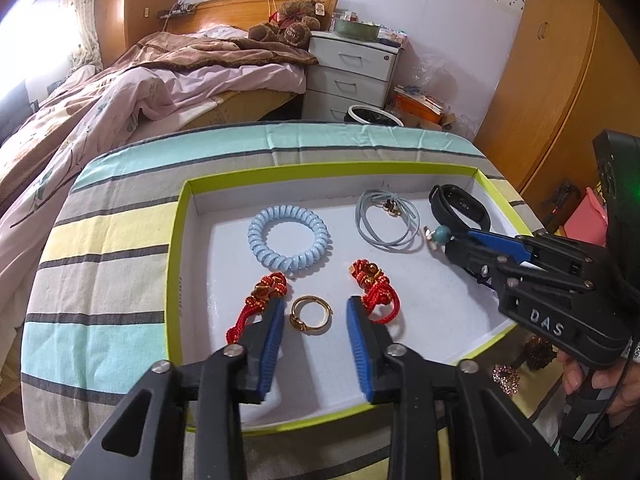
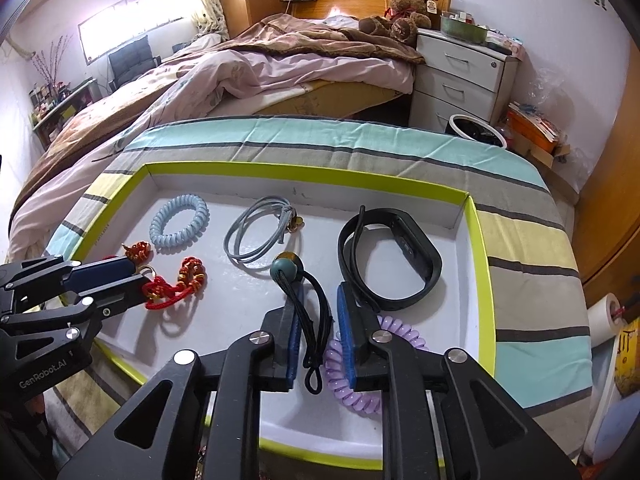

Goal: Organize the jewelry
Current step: 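Carry the gold ring and black hair tie into the box and open both tools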

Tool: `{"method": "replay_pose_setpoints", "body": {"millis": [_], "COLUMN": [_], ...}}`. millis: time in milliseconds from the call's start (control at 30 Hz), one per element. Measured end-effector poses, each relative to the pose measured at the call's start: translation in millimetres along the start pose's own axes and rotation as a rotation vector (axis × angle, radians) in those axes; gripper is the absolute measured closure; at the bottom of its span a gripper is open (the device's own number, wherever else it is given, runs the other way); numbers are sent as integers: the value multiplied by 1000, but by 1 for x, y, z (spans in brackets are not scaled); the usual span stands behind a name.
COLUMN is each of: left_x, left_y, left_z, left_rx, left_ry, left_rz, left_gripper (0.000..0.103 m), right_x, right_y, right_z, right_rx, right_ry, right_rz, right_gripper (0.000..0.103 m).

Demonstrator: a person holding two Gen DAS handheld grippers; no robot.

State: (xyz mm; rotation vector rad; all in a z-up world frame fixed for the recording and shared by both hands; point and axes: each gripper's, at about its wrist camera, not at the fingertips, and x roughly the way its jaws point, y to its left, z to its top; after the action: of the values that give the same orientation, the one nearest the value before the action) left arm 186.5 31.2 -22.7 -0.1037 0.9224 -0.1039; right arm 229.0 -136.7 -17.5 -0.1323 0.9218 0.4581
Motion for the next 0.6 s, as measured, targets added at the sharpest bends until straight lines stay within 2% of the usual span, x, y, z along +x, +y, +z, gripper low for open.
{"method": "replay_pose_setpoints", "body": {"millis": [33, 100, 600], "left_x": [-1, -3, -28], "left_y": [0, 0, -11], "left_z": [0, -1, -8], "left_rx": [-1, -3, 4], "left_ry": [-3, -6, -25], "left_rz": [1, 2, -11], "left_gripper": [67, 67, 66], "right_x": [-1, -3, -17], "right_y": [0, 1, 4], "right_z": [0, -1, -6], "right_rx": [1, -2, -33], "right_ry": [0, -7, 24], "right_rz": [6, 10, 16], "right_gripper": [67, 62, 62]}}
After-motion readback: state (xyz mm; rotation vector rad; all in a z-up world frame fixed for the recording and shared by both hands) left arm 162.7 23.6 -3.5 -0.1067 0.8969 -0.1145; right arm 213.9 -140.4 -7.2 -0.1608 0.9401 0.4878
